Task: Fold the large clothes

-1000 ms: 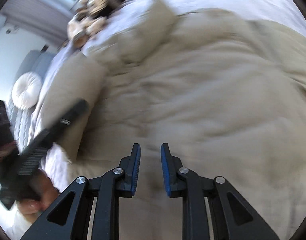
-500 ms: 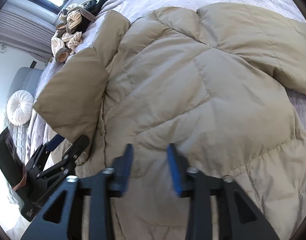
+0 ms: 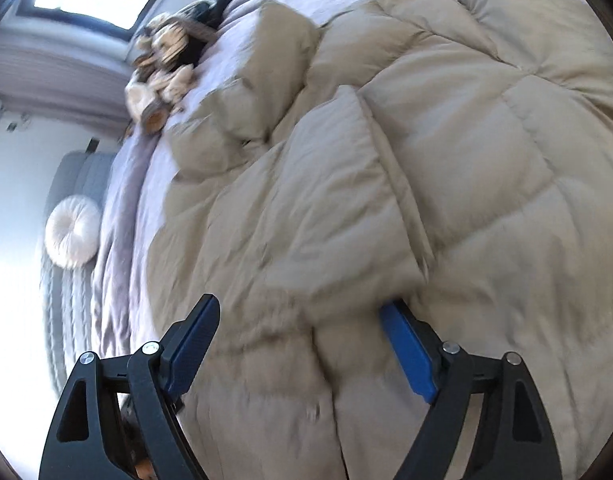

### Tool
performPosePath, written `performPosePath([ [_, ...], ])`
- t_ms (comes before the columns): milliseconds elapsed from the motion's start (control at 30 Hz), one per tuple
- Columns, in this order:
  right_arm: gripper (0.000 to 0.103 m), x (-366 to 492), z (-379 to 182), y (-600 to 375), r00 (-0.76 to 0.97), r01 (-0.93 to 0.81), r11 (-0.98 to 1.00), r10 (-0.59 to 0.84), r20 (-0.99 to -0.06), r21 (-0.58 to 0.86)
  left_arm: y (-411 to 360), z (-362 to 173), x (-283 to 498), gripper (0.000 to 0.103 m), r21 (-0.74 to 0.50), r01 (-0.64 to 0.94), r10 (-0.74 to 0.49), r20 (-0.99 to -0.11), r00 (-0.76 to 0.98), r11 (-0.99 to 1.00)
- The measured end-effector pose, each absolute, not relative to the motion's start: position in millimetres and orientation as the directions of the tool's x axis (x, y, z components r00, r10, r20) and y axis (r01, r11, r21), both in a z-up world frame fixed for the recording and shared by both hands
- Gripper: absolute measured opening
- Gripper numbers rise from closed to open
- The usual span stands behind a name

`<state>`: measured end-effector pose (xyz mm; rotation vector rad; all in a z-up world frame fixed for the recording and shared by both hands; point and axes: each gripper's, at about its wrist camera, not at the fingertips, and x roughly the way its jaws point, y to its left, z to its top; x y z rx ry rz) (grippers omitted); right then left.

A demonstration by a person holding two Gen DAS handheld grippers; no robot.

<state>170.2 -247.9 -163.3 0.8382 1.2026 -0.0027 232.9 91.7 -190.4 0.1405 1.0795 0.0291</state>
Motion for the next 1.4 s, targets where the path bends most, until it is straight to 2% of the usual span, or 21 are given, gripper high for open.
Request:
performPosePath([
  [33, 0.082, 175, -166, -248, 0.401, 0.441, 0.704, 0.4, -0.824, 0.556, 96, -188, 238, 0.081, 0.127, 0.015, 0.103, -0.866, 0.489, 0.992],
  [67, 0.06, 179, -165, -248, 0.4, 0.446, 0.713, 0.382, -0.833, 0.542, 102, -185, 243, 0.081, 0.13, -0.017, 0.12, -0.852, 0.51, 0.991],
  [100, 0.024, 184, -164, -248, 0.391, 0.438, 0.736, 0.361, -0.847, 0.516, 108, -183, 248, 0.081, 0.129, -0.037, 0.13, -0.848, 0.514, 0.991],
  [133, 0.017, 186, -164, -247, 0.386, 0.431, 0.752, 0.346, -0.855, 0.499, 117, -183, 252, 0.081, 0.092, -0.038, 0.098, -0.859, 0.503, 0.995],
  [200, 0.016, 192, -167, -247, 0.377, 0.428, 0.773, 0.319, -0.87, 0.469, 126, -181, 252, 0.081, 0.056, -0.013, 0.055, -0.875, 0.482, 0.998],
  [267, 0.016, 194, -177, -249, 0.354, 0.444, 0.773, 0.313, -0.881, 0.453, 131, -175, 243, 0.081, 0.05, 0.083, 0.006, -0.889, 0.458, 0.995],
  [333, 0.015, 191, -184, -254, 0.355, 0.462, 0.752, 0.329, -0.875, 0.47, 144, -165, 236, 0.081, -0.071, 0.156, -0.132, -0.895, 0.425, 0.985],
  [367, 0.015, 190, -186, -256, 0.357, 0.464, 0.746, 0.336, -0.872, 0.478, 155, -161, 238, 0.081, -0.158, 0.154, -0.208, -0.892, 0.401, 0.975],
  [500, 0.015, 192, -189, -254, 0.356, 0.429, 0.773, 0.332, -0.874, 0.468, 184, -163, 286, 0.081, -0.388, 0.053, -0.38, -0.854, 0.356, 0.92],
  [733, 0.015, 191, -191, -254, 0.363, 0.409, 0.786, 0.326, -0.873, 0.464, 162, -211, 390, 0.081, -0.561, -0.006, -0.538, -0.798, 0.273, 0.828],
  [767, 0.015, 190, -192, -254, 0.367, 0.407, 0.786, 0.326, -0.871, 0.465, 158, -211, 395, 0.066, -0.58, -0.003, -0.556, -0.783, 0.278, 0.815],
  [800, 0.015, 190, -192, -254, 0.369, 0.406, 0.785, 0.327, -0.87, 0.468, 156, -210, 396, 0.045, -0.603, 0.011, -0.58, -0.763, 0.286, 0.798],
  [833, 0.015, 190, -192, -255, 0.371, 0.408, 0.782, 0.329, -0.868, 0.471, 153, -207, 395, 0.016, -0.634, 0.035, -0.617, -0.736, 0.278, 0.772],
  [900, 0.015, 190, -190, -255, 0.372, 0.413, 0.782, 0.322, -0.871, 0.466, 149, -188, 388, 0.01, -0.609, 0.102, -0.606, -0.728, 0.321, 0.786],
  [1033, 0.011, 189, -169, -240, 0.406, 0.36, 0.821, 0.291, -0.866, 0.444, 158, -163, 369, 0.01, -0.541, 0.208, -0.577, -0.726, 0.375, 0.815],
  [1133, 0.011, 193, -167, -228, 0.411, 0.333, 0.843, 0.273, -0.87, 0.422, 165, -184, 378, 0.01, -0.525, 0.16, -0.545, -0.761, 0.352, 0.836],
  [1233, 0.01, 190, -188, -232, 0.397, 0.415, 0.794, 0.282, -0.874, 0.445, 156, -203, 387, 0.014, -0.483, 0.118, -0.492, -0.798, 0.35, 0.868],
  [1300, 0.01, 187, -190, -232, 0.404, 0.431, 0.788, 0.267, -0.875, 0.44, 158, -207, 386, 0.029, -0.447, 0.08, -0.443, -0.817, 0.369, 0.891],
  [1333, 0.01, 185, -189, -230, 0.405, 0.43, 0.793, 0.257, -0.877, 0.432, 159, -207, 385, 0.05, -0.408, 0.05, -0.394, -0.834, 0.387, 0.912],
  [1367, 0.01, 185, -187, -229, 0.403, 0.425, 0.801, 0.25, -0.88, 0.422, 162, -205, 384, 0.064, -0.358, 0.016, -0.333, -0.851, 0.405, 0.934],
  [1400, 0.01, 185, -187, -229, 0.4, 0.421, 0.802, 0.256, -0.88, 0.424, 169, -201, 384, 0.064, -0.319, -0.005, -0.287, -0.859, 0.423, 0.948],
])
